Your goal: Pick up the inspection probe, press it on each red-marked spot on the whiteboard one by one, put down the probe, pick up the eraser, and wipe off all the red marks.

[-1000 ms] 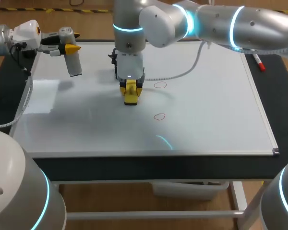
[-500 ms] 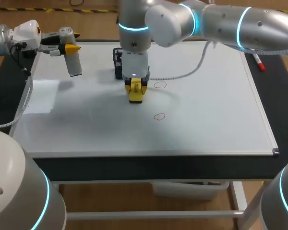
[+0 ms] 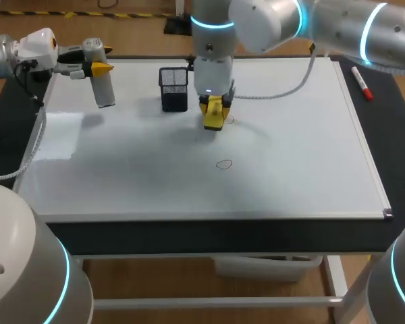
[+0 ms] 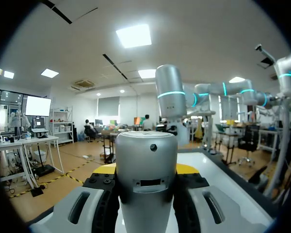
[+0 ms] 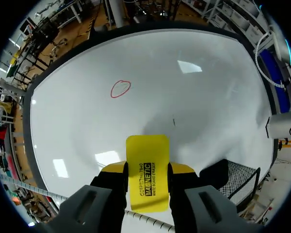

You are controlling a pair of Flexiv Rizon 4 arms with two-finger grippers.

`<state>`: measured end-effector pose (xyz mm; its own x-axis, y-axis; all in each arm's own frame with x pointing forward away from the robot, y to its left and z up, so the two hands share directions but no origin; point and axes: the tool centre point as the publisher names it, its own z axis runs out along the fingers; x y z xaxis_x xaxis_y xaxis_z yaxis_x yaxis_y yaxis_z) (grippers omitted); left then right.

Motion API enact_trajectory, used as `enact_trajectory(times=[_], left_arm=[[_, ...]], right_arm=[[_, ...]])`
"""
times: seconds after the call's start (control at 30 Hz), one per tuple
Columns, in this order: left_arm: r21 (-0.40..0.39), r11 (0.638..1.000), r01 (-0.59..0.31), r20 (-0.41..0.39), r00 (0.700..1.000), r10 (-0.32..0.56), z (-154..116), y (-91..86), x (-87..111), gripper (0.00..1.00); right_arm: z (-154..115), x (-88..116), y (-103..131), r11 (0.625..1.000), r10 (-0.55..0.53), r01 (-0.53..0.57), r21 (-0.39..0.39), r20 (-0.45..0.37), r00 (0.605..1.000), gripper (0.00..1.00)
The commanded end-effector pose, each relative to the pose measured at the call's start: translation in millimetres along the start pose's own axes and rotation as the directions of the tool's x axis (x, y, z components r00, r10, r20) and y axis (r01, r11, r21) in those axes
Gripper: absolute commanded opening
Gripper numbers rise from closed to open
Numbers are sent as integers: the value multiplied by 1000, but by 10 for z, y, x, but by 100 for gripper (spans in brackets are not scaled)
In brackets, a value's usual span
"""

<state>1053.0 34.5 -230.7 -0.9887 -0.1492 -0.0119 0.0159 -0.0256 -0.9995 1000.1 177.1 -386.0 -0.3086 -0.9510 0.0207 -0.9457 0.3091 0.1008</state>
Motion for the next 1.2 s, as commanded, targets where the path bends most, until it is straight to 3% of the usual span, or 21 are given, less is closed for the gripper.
enact_trajectory(times=[0.03,0.27,0.73,1.2], left_arm=[[-4,1000,0,4,1000,0,1,-24,16,0],[-4,1000,0,4,1000,0,1,-24,16,0],[-4,1000,0,4,1000,0,1,-24,16,0],[-4,1000,0,4,1000,0,1,-24,16,0]], right_arm=[[-123,339,-82,999,38,-38,16,17,999,0],[-184,817,-325,984,175,-175,26,15,985,0],[-278,1796,-770,894,447,-448,11,57,893,0],[-279,2302,-980,822,568,-569,-11,83,819,0]])
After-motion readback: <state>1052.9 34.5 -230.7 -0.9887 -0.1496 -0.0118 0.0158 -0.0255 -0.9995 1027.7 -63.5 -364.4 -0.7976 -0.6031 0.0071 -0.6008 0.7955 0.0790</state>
